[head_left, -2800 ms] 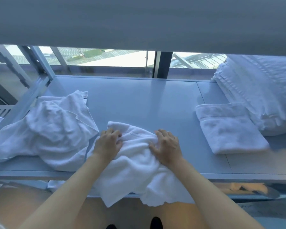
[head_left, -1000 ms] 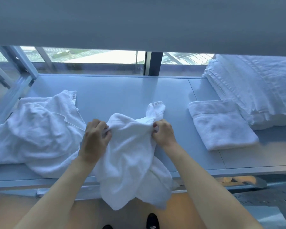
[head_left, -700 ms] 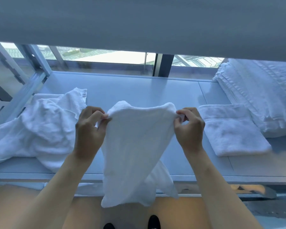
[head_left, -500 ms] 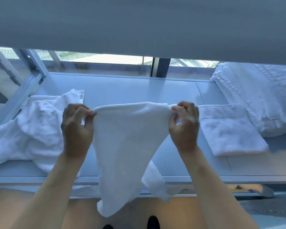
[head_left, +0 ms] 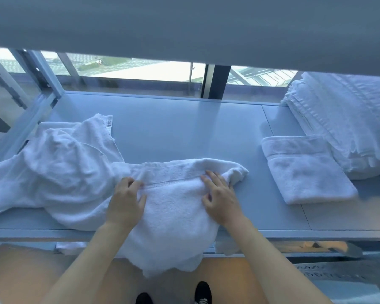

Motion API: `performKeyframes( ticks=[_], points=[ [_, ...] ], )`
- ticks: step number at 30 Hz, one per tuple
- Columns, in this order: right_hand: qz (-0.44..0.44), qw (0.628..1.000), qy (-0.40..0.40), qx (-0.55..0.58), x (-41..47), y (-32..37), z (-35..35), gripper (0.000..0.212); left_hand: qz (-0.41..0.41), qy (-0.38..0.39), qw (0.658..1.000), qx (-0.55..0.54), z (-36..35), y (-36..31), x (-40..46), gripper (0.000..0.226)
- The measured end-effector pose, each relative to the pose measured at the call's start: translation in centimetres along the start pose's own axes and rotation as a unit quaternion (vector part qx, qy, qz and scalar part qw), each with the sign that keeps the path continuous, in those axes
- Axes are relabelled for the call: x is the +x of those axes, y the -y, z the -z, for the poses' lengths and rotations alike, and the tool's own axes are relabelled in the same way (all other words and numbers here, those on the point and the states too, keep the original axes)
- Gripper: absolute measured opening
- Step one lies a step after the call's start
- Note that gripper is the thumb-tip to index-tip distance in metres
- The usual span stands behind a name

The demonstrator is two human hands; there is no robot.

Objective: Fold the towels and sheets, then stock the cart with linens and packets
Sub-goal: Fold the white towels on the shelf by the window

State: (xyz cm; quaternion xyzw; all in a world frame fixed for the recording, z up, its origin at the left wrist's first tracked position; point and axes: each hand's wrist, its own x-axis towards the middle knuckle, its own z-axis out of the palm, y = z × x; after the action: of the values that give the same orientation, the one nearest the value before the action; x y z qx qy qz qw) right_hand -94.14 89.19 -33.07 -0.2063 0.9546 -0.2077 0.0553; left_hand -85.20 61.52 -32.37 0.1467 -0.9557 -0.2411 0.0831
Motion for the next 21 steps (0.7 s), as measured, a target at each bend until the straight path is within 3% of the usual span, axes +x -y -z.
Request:
performKeyframes(
  ticks=[2, 5, 8, 10, 13, 18, 20, 21],
  points=[
    [-0.014, 0.998, -0.054, -0.014, -1.6, -0.9, 0.6, 0.063, -0.029, -0.011, 0.999, 0.004, -0.1, -0.1, -0.8, 0.029],
    [-0.074, 0.983, -0.167, -0.031, -3.4, -2.7, 1.0, 0.043, -0.109, -0.035, 0.993, 0.000, -1.2, -1.0, -2.4, 0.026],
    [-0.108, 0.967, -0.220, 0.064, -3.3, -3.8, 1.6, 0.029, -0.152, -0.045, 0.987, -0.041, -1.9, -2.1, -2.7, 0.039],
    [-0.090, 0.964, -0.235, 0.083, -2.6, -3.9, 2.6, 0.029, -0.171, -0.062, 0.982, -0.051, -1.4, -2.9, -1.8, 0.048],
    [-0.056, 0.943, -0.319, 0.074, -1.5, -3.9, 5.7, 0.035, -0.178, -0.123, 0.973, -0.076, 1.3, -4.0, 0.6, 0.056],
    [0.048, 0.871, -0.488, 0.022, 0.0, -3.8, 11.4, 0.036, -0.246, -0.282, 0.923, -0.088, 6.3, -4.3, 4.0, 0.044],
    [0.078, 0.872, -0.482, 0.014, 1.0, -3.2, 12.1, 0.042, -0.254, -0.278, 0.924, -0.069, 6.3, -4.5, 5.1, 0.040],
    [0.076, 0.892, -0.446, 0.006, 1.7, -2.6, 11.8, 0.045, -0.242, -0.240, 0.939, -0.039, 5.7, -4.9, 5.5, 0.036]
  ],
)
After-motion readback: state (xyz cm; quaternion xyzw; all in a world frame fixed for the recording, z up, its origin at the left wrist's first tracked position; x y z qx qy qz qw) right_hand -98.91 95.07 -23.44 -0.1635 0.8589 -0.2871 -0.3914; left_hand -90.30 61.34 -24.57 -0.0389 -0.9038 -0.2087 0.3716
